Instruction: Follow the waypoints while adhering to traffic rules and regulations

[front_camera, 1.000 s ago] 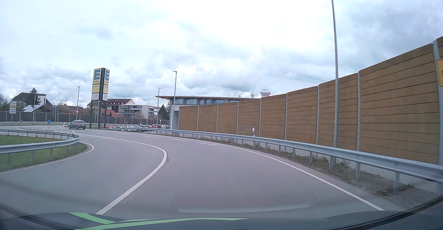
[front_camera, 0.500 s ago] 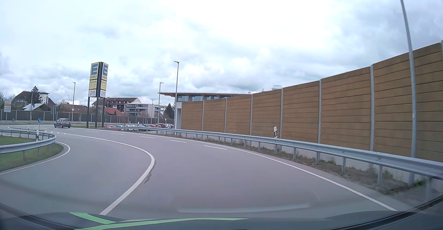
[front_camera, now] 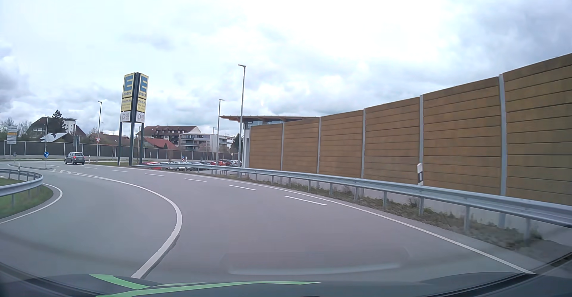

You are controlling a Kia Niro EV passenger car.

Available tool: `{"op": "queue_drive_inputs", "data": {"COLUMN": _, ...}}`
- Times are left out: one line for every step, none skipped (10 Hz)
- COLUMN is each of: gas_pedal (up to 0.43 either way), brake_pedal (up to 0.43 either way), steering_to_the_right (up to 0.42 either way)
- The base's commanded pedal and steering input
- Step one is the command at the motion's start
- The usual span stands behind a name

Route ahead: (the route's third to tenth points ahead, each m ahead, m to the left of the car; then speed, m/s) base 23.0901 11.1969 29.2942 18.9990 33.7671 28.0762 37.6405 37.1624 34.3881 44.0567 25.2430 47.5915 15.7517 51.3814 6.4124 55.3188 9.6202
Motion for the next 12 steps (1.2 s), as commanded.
{"op": "queue_drive_inputs", "data": {"gas_pedal": 0.000, "brake_pedal": 0.000, "steering_to_the_right": -0.085}}
{"op": "queue_drive_inputs", "data": {"gas_pedal": 0.000, "brake_pedal": 0.000, "steering_to_the_right": -0.095}}
{"op": "queue_drive_inputs", "data": {"gas_pedal": 0.000, "brake_pedal": 0.000, "steering_to_the_right": -0.099}}
{"op": "queue_drive_inputs", "data": {"gas_pedal": 0.000, "brake_pedal": 0.000, "steering_to_the_right": -0.100}}
{"op": "queue_drive_inputs", "data": {"gas_pedal": 0.000, "brake_pedal": 0.000, "steering_to_the_right": -0.102}}
{"op": "queue_drive_inputs", "data": {"gas_pedal": 0.000, "brake_pedal": 0.000, "steering_to_the_right": -0.107}}
{"op": "queue_drive_inputs", "data": {"gas_pedal": 0.000, "brake_pedal": 0.000, "steering_to_the_right": -0.114}}
{"op": "queue_drive_inputs", "data": {"gas_pedal": 0.000, "brake_pedal": 0.000, "steering_to_the_right": -0.122}}
{"op": "queue_drive_inputs", "data": {"gas_pedal": 0.000, "brake_pedal": 0.000, "steering_to_the_right": -0.130}}
{"op": "queue_drive_inputs", "data": {"gas_pedal": 0.000, "brake_pedal": 0.000, "steering_to_the_right": -0.133}}
{"op": "queue_drive_inputs", "data": {"gas_pedal": 0.000, "brake_pedal": 0.000, "steering_to_the_right": -0.137}}
{"op": "queue_drive_inputs", "data": {"gas_pedal": 0.000, "brake_pedal": 0.000, "steering_to_the_right": -0.140}}
